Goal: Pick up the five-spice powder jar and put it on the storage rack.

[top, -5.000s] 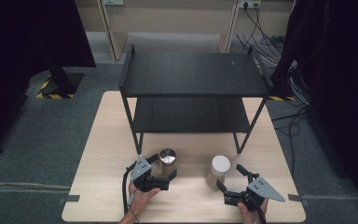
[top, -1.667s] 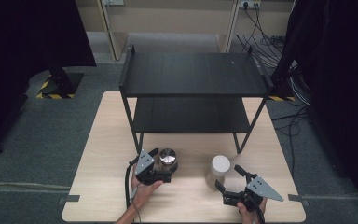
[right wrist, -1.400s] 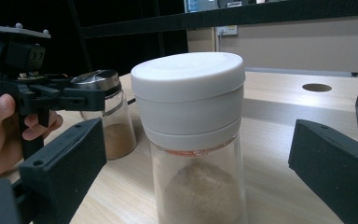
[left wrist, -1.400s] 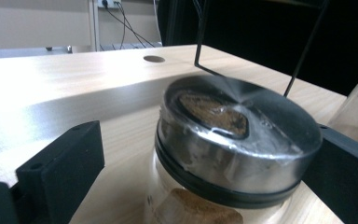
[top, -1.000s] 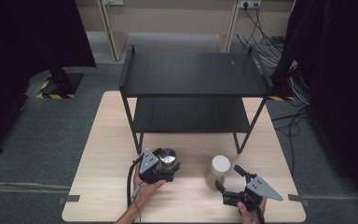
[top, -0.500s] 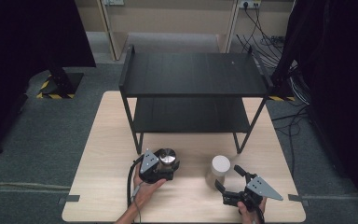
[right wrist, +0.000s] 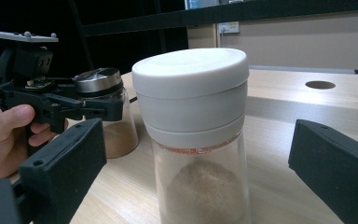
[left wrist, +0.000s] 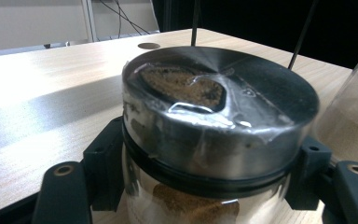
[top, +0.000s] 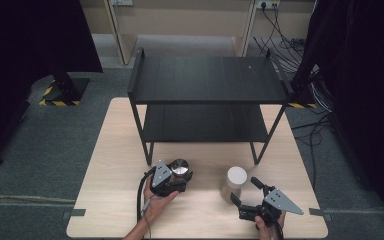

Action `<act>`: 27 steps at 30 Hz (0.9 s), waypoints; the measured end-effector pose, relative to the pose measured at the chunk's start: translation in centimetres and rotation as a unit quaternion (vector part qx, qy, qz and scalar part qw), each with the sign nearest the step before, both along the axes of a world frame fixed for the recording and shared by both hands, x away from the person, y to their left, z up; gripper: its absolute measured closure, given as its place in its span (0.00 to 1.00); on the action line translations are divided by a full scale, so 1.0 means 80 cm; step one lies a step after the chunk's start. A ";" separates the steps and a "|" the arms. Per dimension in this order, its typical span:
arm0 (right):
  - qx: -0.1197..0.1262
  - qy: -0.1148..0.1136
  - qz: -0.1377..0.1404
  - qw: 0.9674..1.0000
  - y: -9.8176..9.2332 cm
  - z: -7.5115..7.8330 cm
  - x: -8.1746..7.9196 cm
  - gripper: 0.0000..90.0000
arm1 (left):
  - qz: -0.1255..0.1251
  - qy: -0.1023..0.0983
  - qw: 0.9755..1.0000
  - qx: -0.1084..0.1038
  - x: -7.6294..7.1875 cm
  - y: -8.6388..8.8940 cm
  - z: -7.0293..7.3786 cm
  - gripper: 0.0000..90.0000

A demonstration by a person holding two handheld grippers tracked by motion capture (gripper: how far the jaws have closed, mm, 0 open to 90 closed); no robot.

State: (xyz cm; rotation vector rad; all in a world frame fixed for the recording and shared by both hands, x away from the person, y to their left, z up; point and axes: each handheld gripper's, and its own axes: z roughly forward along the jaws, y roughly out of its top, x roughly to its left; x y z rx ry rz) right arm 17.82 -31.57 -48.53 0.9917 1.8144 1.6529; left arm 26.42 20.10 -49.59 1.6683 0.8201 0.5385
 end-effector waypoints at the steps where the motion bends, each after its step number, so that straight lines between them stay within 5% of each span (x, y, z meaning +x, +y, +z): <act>1: 0.000 0.000 -0.001 1.000 0.000 0.000 0.000 0.05 | 0.000 0.000 1.000 0.001 0.000 0.000 0.000 0.33; 27: -0.001 0.000 0.000 1.000 -0.001 0.000 0.000 0.05 | 0.000 -0.002 1.000 -0.019 -0.005 0.006 0.003 0.34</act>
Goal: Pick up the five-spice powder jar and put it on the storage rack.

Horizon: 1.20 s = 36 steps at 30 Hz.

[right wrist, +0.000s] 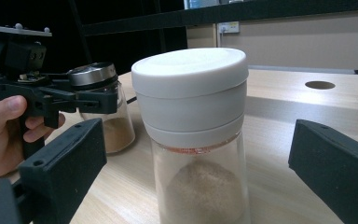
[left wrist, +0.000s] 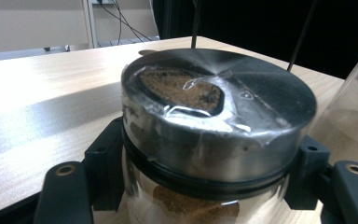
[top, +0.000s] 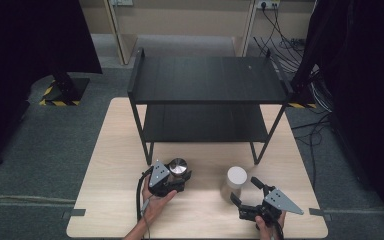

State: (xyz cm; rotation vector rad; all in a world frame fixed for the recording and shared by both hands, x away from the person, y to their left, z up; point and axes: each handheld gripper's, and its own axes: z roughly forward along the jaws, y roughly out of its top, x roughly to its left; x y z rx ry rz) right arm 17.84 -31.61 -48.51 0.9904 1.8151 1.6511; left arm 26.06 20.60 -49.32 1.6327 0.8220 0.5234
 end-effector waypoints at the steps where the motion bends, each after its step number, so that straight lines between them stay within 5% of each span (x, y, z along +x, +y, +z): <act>1: 0.000 0.000 0.000 1.000 0.000 0.000 0.000 0.05 | -0.002 -0.001 1.000 0.001 0.000 0.000 0.001 0.34; 25: 0.000 0.001 0.000 1.000 0.000 0.000 0.000 0.05 | -0.012 -0.013 1.000 0.021 -0.007 -0.004 0.035 0.34; 36: 0.005 0.006 0.000 1.000 -0.001 -0.001 0.001 0.05 | -0.019 -0.016 1.000 0.013 -0.008 -0.001 0.055 0.34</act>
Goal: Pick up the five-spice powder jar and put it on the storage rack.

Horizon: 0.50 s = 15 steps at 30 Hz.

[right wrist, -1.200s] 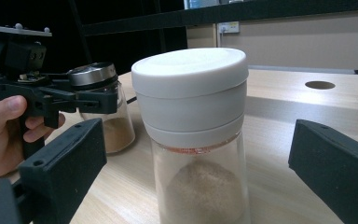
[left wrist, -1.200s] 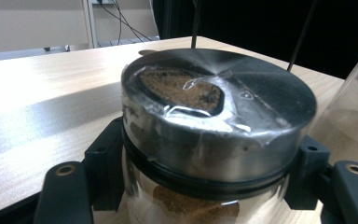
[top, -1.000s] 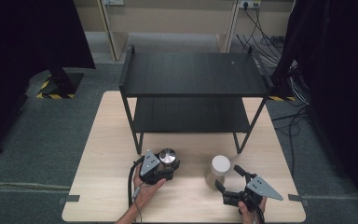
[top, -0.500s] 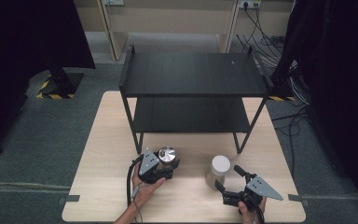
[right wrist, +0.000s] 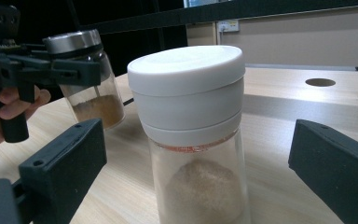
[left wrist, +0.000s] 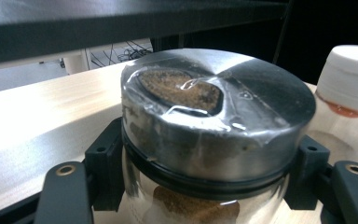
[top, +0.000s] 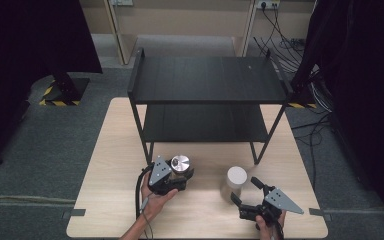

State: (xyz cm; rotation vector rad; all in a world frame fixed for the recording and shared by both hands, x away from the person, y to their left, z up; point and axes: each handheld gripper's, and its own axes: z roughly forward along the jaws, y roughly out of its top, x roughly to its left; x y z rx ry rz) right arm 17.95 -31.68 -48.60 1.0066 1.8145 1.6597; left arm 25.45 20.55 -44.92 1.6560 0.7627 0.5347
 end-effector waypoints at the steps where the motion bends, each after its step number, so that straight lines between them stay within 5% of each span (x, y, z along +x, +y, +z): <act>1: 0.000 0.000 0.001 1.000 0.000 0.000 0.000 0.05 | -0.003 0.004 1.000 -0.003 0.001 0.002 0.005 0.34; 15: -0.001 0.002 0.002 1.000 0.001 0.000 0.001 0.05 | -0.020 0.009 1.000 -0.014 0.006 0.009 0.041 0.34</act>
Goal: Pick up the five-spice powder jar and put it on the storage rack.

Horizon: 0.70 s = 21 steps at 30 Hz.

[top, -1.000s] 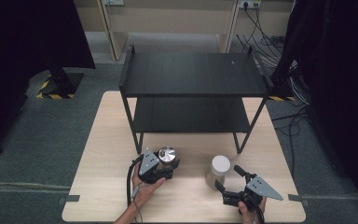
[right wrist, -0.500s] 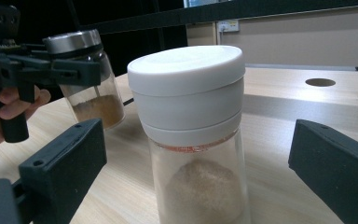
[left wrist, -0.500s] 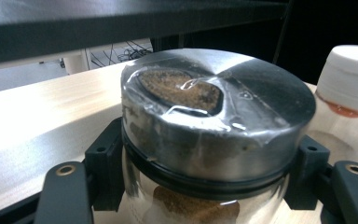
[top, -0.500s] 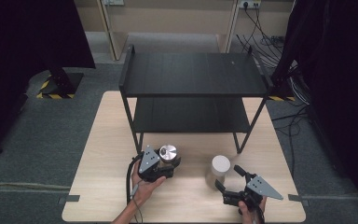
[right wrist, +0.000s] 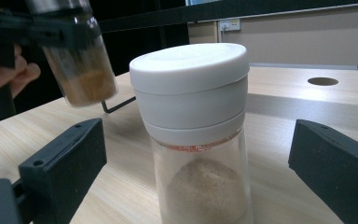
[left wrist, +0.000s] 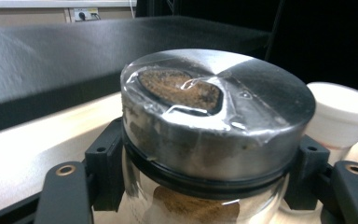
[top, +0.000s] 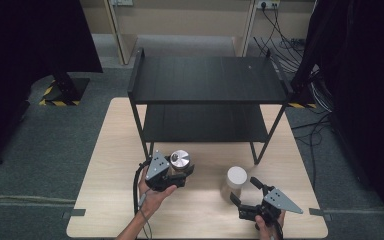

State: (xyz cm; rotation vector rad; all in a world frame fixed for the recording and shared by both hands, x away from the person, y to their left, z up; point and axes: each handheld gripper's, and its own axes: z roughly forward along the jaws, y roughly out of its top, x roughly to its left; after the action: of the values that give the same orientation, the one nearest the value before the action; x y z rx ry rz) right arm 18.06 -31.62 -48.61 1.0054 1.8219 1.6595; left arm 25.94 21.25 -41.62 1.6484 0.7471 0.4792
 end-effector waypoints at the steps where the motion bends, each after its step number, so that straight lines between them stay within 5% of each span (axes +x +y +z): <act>1: 0.000 0.000 0.000 1.000 0.000 0.000 0.000 0.05 | -0.004 0.002 1.000 0.000 0.002 0.001 0.006 0.34; 21: -0.001 0.000 0.000 1.000 0.000 0.000 0.000 0.05 | -0.044 -0.001 0.999 0.011 0.014 0.001 0.084 0.34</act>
State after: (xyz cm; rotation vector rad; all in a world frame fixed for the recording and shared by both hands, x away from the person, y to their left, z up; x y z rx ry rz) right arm 18.04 -31.64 -48.60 1.0047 1.8217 1.6581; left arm 27.05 21.36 -34.90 1.6927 0.6657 0.4275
